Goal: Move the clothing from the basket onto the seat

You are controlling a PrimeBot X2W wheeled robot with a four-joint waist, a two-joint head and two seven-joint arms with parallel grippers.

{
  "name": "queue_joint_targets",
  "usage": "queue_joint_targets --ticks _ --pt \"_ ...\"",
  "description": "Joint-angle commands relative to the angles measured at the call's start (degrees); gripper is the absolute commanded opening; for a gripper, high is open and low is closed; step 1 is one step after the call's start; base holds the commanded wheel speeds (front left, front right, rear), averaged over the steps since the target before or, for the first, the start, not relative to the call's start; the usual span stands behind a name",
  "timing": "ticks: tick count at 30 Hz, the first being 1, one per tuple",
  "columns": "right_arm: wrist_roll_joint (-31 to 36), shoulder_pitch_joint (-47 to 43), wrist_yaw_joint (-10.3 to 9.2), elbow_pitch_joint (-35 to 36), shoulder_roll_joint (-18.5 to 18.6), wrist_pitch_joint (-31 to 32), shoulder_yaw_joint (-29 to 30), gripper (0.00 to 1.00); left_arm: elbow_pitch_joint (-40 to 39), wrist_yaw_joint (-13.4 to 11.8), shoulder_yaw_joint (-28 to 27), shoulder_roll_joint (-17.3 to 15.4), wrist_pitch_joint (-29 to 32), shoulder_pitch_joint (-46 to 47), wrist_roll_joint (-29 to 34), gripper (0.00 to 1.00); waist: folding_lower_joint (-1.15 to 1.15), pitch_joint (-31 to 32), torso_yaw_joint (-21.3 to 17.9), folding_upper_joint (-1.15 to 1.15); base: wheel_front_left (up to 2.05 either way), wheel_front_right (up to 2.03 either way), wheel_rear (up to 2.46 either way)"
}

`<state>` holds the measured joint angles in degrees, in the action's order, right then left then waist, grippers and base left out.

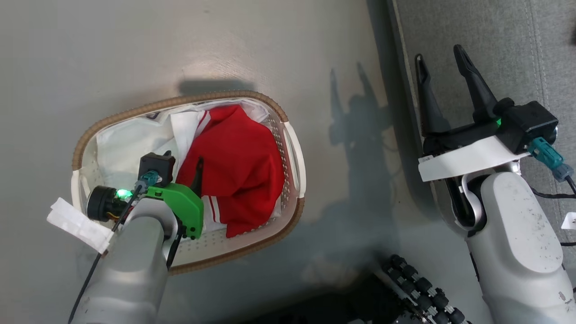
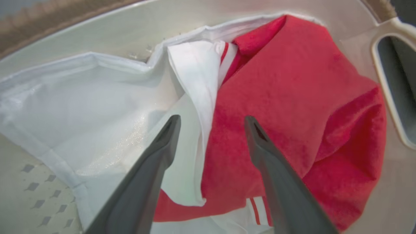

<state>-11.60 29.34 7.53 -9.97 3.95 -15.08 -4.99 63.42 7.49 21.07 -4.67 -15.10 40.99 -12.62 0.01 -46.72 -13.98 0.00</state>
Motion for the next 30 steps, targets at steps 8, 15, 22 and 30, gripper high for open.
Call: queue_joint_targets --ticks 8,15,22,30 --pt "0.6 0.9 -0.08 0.9 -0.3 -0.1 0.5 1.0 6.1 0.0 0.8 -1.6 0.1 6.8 -1.5 1.0 -0.01 -5.9 -1.7 0.0 0.0 0.0 0.0" --pt "0.8 0.9 -0.08 1.1 -0.5 -0.1 0.1 1.0 6.7 0.0 5.9 -0.9 2.1 8.9 -4.3 1.0 -0.01 -7.0 -1.7 0.0 0.0 0.0 0.0" --pt "0.4 1.2 -0.08 0.8 -0.6 -0.1 -0.1 1.0 2.9 0.0 13.9 -1.8 5.0 7.3 -11.2 0.4 -0.01 -7.0 -1.8 0.0 0.0 0.0 0.0" --pt "0.8 1.6 -0.08 0.3 -0.7 -0.1 0.4 1.0 0.0 0.0 20.9 -3.9 3.6 6.0 -18.7 0.0 -0.01 -4.8 -1.6 0.0 0.0 0.0 0.0"
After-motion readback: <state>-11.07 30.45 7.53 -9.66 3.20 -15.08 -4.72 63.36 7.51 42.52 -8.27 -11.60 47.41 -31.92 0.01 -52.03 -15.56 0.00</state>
